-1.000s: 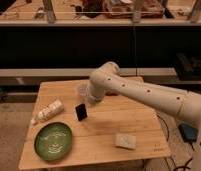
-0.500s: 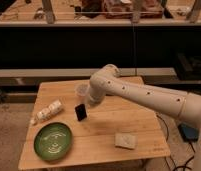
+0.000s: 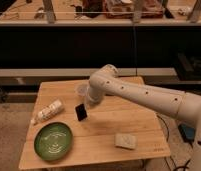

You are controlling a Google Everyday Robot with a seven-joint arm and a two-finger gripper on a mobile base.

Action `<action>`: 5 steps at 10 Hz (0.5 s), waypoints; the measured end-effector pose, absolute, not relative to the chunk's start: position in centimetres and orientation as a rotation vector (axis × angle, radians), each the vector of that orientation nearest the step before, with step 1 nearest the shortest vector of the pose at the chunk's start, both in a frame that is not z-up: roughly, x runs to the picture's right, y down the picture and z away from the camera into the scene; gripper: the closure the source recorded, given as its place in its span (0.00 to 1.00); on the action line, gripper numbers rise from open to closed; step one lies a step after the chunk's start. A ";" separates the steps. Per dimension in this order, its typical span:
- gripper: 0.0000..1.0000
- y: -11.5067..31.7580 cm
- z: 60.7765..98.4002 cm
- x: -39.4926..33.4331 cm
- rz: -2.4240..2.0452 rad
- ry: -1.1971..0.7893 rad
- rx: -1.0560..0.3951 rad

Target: Knock the eraser over

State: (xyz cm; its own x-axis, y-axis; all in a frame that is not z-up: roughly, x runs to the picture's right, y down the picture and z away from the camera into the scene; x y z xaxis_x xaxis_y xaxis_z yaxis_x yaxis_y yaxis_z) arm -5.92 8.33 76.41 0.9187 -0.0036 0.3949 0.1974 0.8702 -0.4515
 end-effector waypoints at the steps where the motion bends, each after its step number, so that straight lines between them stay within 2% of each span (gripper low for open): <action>1: 0.82 8.5 76.5 -6.4 -0.108 -0.400 -0.512; 5: 0.82 8.9 76.8 -6.6 -0.104 -0.401 -0.517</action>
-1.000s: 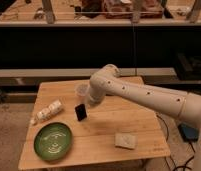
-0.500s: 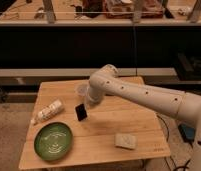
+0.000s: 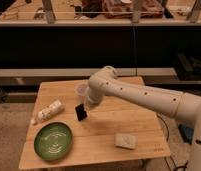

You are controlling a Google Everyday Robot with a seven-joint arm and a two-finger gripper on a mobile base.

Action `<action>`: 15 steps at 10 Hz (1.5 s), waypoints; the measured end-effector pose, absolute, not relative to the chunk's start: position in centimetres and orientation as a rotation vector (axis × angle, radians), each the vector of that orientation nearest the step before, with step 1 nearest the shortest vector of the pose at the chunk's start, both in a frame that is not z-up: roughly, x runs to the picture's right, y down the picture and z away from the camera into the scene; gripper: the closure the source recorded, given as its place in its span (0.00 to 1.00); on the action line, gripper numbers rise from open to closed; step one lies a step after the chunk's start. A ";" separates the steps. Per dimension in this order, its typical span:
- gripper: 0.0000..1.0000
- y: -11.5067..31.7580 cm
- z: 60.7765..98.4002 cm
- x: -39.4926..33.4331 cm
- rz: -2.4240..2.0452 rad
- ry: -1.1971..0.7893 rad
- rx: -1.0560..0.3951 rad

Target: Knock the eraser over

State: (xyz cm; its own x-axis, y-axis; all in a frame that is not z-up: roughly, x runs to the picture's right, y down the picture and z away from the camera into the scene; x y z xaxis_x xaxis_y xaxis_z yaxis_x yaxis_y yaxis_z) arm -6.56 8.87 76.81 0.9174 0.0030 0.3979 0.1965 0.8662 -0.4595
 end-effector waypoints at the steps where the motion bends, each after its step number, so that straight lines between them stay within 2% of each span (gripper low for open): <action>1: 0.82 8.9 76.9 -6.1 -0.097 -0.398 -0.515; 15: 0.82 9.8 77.8 -7.0 -0.087 -0.397 -0.523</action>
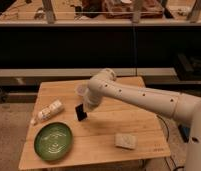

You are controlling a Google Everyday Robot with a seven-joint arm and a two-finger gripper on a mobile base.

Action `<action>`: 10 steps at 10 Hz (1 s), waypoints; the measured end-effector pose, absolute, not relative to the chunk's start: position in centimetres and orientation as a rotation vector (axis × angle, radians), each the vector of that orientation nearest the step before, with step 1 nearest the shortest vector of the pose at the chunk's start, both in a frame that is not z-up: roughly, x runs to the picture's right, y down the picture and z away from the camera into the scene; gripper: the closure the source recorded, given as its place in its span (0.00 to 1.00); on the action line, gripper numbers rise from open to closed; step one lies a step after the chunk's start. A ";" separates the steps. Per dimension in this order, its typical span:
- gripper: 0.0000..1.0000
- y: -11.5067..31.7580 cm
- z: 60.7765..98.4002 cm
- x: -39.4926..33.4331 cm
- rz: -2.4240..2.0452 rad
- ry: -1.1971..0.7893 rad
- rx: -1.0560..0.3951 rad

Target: Knock the eraser over

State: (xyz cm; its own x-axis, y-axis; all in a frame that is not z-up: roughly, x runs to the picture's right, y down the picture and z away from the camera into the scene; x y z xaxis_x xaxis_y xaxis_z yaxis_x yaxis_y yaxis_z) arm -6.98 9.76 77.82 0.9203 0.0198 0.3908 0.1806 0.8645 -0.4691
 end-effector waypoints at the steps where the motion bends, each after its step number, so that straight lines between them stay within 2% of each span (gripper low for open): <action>1: 0.82 9.8 77.9 -7.0 -0.085 -0.397 -0.523; 10: 0.82 10.0 78.2 -7.2 -0.073 -0.393 -0.523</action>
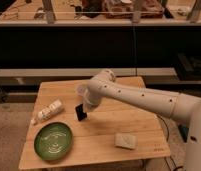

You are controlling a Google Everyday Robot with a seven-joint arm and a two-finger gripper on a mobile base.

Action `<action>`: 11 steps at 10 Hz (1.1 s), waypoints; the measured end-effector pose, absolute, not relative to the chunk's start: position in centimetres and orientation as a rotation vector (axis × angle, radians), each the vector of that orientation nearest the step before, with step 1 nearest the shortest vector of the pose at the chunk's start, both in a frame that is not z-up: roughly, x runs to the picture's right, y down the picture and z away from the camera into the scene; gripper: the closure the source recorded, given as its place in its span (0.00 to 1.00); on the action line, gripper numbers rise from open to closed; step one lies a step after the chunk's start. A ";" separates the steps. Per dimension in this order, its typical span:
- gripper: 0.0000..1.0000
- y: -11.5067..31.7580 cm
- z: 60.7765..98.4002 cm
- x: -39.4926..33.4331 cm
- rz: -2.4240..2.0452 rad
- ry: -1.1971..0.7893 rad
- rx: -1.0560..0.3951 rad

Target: Knock the eraser over

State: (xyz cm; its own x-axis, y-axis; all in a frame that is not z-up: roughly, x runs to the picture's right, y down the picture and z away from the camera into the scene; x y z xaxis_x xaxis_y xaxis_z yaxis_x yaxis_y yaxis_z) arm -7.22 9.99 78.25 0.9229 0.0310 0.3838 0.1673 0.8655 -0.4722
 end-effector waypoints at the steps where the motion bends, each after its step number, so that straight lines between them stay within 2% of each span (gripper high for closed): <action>1: 0.82 10.0 78.3 -7.2 -0.072 -0.392 -0.523; 11: 0.82 10.1 78.7 -7.4 -0.058 -0.387 -0.520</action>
State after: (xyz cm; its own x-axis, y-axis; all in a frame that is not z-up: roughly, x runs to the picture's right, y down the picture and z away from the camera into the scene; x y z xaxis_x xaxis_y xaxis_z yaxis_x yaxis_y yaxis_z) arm -7.36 10.08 78.67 0.9260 0.0434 0.3749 0.1511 0.8677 -0.4735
